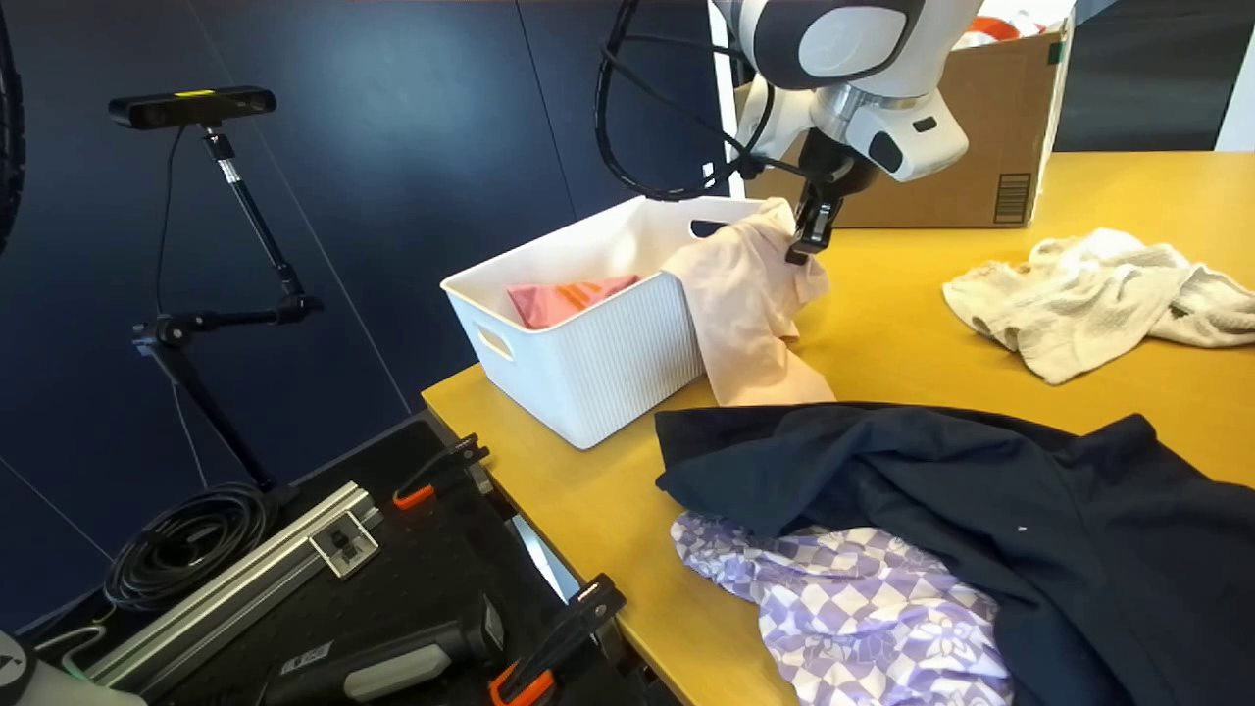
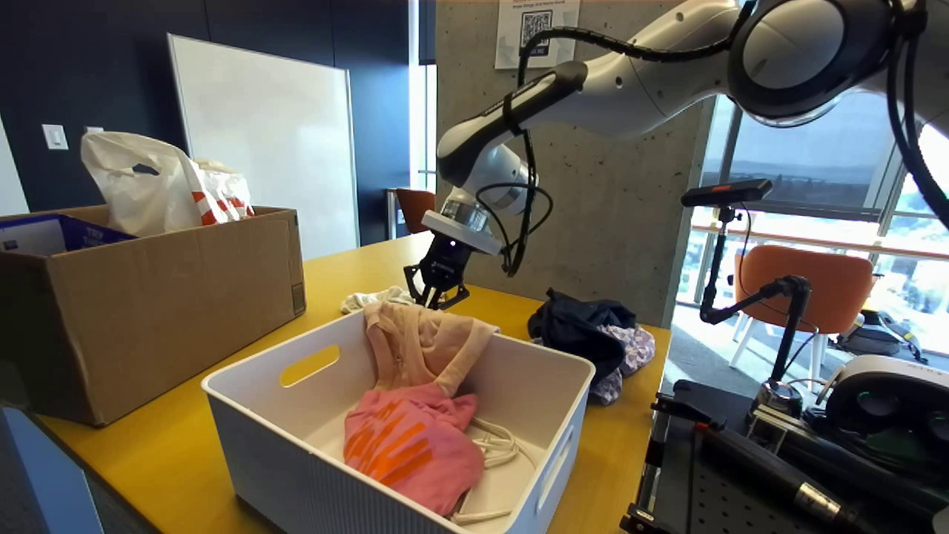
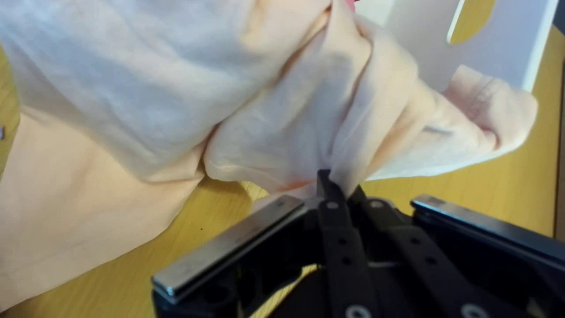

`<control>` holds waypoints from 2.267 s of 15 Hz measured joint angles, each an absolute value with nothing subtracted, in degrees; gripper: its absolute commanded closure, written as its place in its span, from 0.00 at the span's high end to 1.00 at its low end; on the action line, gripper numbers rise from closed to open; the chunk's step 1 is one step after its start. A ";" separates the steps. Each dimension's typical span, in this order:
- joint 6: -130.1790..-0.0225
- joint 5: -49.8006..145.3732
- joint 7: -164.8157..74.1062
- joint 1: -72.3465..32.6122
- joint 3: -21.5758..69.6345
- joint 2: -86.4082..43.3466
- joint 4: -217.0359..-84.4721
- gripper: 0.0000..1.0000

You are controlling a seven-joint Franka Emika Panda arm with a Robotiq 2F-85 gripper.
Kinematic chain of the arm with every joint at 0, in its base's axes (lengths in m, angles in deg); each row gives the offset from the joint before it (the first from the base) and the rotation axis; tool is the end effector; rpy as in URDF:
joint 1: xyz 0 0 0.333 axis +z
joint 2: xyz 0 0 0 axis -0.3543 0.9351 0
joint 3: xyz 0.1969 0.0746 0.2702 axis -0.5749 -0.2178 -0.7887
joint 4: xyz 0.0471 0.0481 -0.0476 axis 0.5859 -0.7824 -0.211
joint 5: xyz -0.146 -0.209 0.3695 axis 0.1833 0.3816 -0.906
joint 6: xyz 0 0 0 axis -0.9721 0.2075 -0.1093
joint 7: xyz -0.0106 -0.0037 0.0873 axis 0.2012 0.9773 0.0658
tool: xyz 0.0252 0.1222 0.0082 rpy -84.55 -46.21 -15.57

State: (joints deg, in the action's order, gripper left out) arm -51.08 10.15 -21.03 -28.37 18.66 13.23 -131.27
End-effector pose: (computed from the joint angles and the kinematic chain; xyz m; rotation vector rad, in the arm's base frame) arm 0.8151 -0.0574 0.1838 -2.3333 1.2061 0.2207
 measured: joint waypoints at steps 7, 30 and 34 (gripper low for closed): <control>-51.10 9.53 -22.32 -28.84 18.66 5.78 -136.61 0.01; -51.30 18.66 -21.53 -11.28 9.57 -50.09 -172.92 0.01; -51.41 18.89 -21.23 -10.48 6.43 -56.36 -175.99 0.01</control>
State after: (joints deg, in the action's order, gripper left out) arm -51.41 18.89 -21.23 -10.48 6.43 -56.36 -175.99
